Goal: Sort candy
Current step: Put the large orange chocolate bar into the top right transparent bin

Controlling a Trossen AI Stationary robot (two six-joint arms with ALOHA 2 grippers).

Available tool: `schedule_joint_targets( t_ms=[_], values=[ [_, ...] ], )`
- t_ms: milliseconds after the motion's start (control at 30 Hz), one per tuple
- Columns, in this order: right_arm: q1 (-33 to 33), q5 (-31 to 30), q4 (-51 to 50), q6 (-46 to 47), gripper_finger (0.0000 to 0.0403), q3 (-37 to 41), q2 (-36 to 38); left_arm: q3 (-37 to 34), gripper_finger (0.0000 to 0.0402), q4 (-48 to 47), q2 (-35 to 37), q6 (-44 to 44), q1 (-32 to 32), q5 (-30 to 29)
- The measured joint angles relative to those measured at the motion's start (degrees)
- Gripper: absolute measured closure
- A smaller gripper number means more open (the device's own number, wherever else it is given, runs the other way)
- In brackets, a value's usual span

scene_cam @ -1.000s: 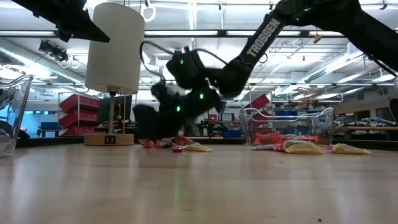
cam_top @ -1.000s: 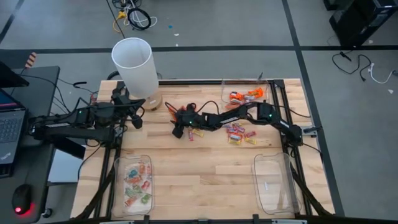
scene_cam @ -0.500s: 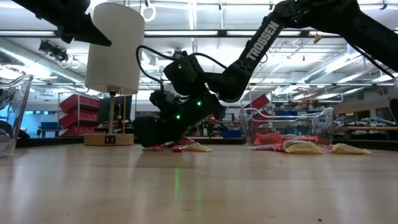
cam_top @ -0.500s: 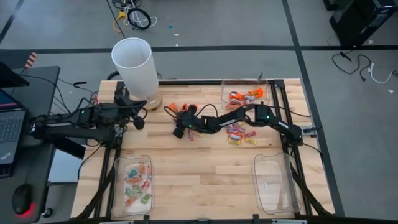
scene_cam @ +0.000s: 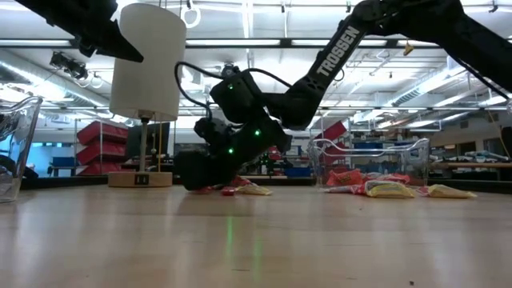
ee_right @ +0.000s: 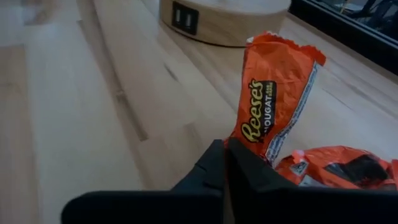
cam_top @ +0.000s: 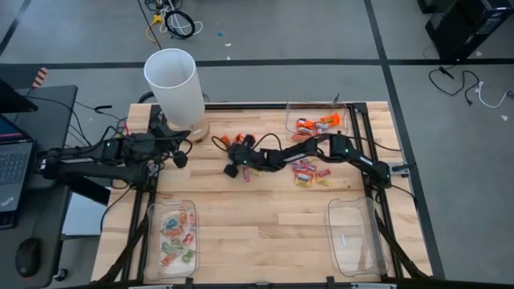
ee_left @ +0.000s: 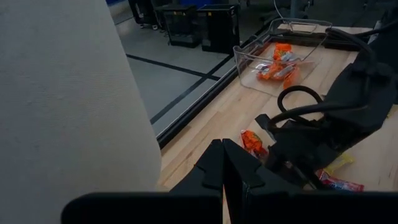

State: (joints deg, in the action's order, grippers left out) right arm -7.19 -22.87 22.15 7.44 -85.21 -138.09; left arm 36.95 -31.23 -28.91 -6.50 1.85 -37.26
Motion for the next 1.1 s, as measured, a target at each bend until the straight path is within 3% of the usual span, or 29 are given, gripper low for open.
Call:
schedule_joint_targets(
  t_ms=[300, 633, 867, 1100],
  values=[
    [2.3, 1.7, -4.8, -3.4, 0.0403, 0.1, 4.4, 0.0, 0.0401, -0.2, 0.0, -1.6, 0.0, 2.0],
    [5.0, 12.4, -19.9, 0.9, 0.0403, 0.1, 10.1, 0.0, 0.0401, 0.0, 0.0, -1.7, 0.0, 2.4],
    [6.2, 5.0, -13.4, -7.8, 0.0394, 0.1, 9.7, 0.0, 0.0401, 0.0, 0.0, -1.7, 0.0, 2.4],
    [5.6, 2.6, -12.1, -9.4, 0.0325, 0.0, 9.0, 0.0, 0.0401, -0.1, 0.0, -1.7, 0.0, 2.4]
  ],
)
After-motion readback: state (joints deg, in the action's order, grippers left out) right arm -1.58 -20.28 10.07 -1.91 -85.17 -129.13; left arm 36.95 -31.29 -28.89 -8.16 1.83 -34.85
